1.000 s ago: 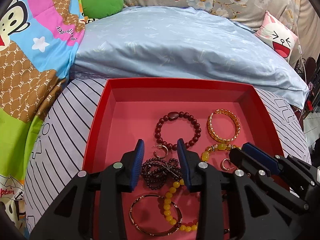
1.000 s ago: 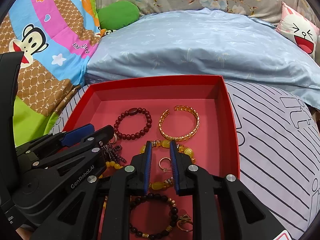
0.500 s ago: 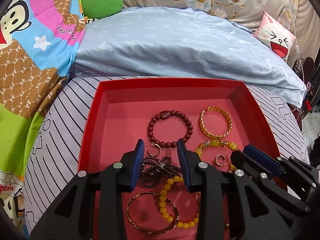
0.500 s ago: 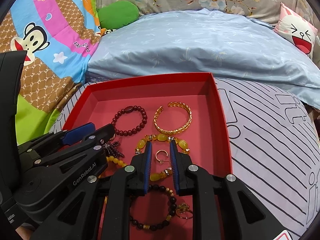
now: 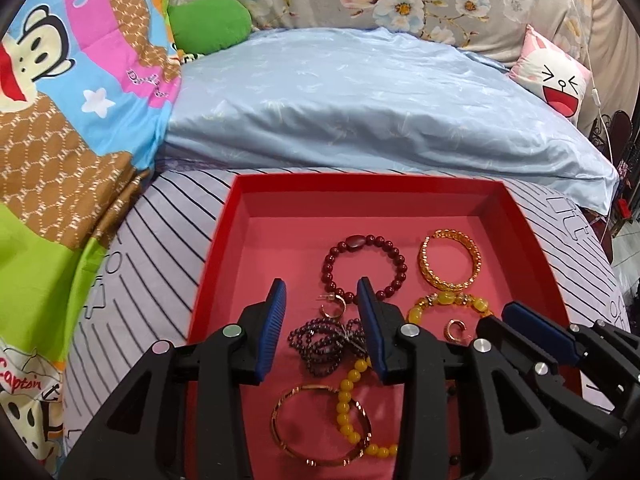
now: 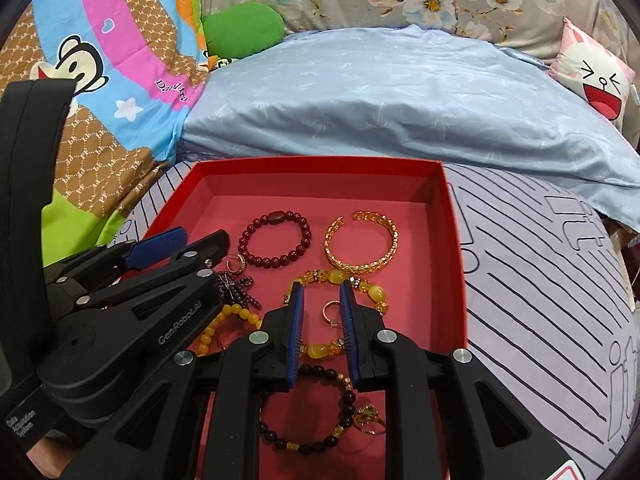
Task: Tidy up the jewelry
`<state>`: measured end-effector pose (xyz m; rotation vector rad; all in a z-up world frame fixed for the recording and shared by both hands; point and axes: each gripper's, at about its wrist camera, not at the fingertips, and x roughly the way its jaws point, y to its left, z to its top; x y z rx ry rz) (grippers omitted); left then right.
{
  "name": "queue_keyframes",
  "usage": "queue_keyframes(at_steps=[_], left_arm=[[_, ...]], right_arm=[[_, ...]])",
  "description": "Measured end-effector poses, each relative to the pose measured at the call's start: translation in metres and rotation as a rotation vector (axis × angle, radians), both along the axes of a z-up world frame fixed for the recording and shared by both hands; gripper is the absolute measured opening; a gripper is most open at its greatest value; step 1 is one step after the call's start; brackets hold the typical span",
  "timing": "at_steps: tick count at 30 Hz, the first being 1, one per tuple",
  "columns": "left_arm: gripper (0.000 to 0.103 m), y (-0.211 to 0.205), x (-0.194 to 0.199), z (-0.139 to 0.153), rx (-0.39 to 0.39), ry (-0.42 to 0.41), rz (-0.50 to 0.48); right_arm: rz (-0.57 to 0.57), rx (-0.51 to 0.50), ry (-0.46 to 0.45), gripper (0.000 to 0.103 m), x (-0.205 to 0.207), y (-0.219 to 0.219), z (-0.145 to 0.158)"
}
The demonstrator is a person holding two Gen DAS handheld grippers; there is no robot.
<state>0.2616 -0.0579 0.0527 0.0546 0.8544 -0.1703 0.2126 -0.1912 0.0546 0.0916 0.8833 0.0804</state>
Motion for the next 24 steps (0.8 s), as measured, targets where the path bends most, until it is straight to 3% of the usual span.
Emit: queue_keyframes(at_steps=[9,24], left_arm=[[0.035,0.000,-0.052,0.020,0.019,-0.026,0.021],[0.038,0.001,-0.105,0.020,-0.010,0.013,0.033]], right_arm=[[-0.055,0.008,-0.023,0.021,-0.049,-0.012,0.020],[-0.044,-0.006,-0.024,0.022,-0.101,-0.004,0.024]])
